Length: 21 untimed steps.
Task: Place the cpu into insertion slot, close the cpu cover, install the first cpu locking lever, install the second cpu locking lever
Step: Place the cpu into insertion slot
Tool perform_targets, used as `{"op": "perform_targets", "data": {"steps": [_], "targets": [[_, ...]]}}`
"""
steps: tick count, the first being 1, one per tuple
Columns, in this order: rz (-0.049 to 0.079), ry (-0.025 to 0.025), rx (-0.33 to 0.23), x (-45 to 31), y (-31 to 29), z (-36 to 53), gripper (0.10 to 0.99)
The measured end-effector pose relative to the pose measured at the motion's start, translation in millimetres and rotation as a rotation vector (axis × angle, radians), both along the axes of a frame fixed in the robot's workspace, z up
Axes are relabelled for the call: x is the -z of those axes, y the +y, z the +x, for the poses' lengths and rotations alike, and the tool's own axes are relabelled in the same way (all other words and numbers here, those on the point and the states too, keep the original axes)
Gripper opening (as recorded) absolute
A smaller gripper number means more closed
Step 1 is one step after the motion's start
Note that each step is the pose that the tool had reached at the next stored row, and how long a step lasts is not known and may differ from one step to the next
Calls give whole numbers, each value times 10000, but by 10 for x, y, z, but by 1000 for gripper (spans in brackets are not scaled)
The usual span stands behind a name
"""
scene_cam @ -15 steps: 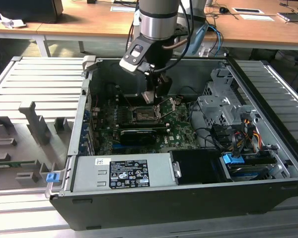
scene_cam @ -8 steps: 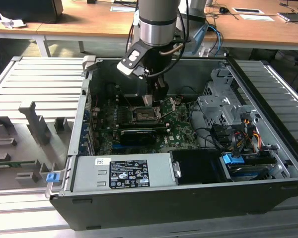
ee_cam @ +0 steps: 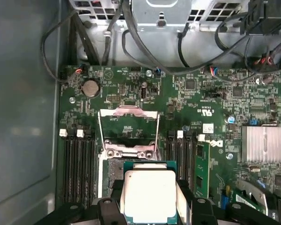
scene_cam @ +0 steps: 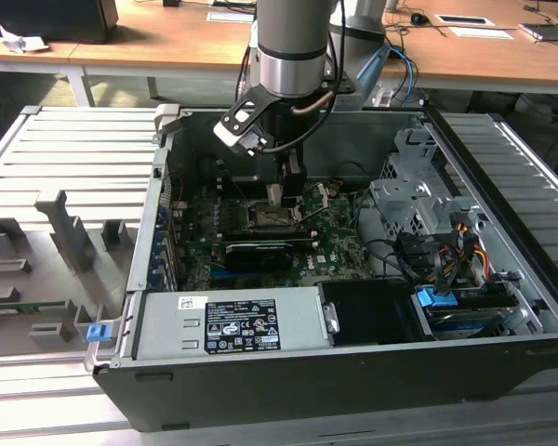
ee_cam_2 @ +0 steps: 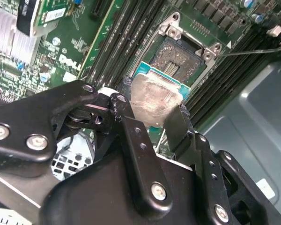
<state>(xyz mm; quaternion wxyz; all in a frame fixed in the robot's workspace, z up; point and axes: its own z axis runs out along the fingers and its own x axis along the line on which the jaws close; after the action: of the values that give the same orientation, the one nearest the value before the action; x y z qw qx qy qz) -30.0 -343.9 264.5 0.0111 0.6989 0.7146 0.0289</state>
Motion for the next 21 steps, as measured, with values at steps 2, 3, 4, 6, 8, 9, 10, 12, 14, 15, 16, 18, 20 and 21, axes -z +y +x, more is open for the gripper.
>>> {"op": "perform_targets", "data": {"steps": [2,3,4,6,8,9,10,12,14,15,16,18,20,21], "targets": [[0,1,2,7,6,-41,525],[1,0,3,8,7,-56,525],[-1,1,5,8,7,-62,525],[4,-1,5,14,8,-62,525],[3,0,36,27,12,-66,525],[1,1,94,43,19,-66,525],[0,2,150,57,26,-66,525],[0,5,234,90,34,-66,525],[1,7,264,140,60,-68,525],[1,7,257,165,76,-68,525],[1,7,247,181,83,-68,525],[2,7,76,251,98,-76,525],[2,7,37,274,109,-84,525],[1,8,35,280,113,-90,525]]}}
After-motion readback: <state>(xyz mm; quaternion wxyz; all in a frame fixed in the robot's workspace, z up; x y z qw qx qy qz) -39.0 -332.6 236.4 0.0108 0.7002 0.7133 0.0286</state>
